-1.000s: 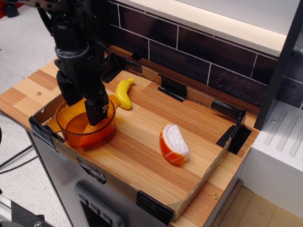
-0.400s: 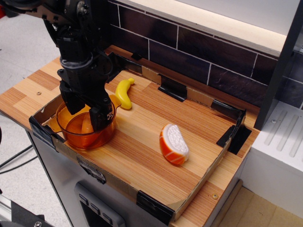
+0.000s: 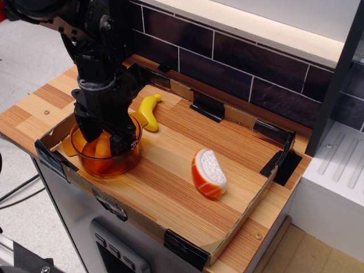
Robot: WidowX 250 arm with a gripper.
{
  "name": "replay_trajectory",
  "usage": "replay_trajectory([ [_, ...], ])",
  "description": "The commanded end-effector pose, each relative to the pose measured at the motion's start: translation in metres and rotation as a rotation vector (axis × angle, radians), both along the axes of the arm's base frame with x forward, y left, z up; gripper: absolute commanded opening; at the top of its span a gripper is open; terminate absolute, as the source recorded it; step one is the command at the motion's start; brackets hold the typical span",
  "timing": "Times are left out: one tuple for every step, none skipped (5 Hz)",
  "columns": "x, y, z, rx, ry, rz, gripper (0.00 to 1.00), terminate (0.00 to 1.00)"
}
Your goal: Take carrot out of pot
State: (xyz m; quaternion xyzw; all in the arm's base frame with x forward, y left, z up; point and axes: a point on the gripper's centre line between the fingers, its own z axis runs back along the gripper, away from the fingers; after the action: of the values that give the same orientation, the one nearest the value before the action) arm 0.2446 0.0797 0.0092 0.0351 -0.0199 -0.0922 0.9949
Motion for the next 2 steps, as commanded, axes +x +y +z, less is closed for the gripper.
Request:
replay_trajectory([
  [0.005, 0.0048, 0.0095, 0.005, -0.033, 0.013, 0.0, 0.0],
  [0.006, 0.0094, 0.0184, 0.022, -0.044, 0.035, 0.0, 0.0],
])
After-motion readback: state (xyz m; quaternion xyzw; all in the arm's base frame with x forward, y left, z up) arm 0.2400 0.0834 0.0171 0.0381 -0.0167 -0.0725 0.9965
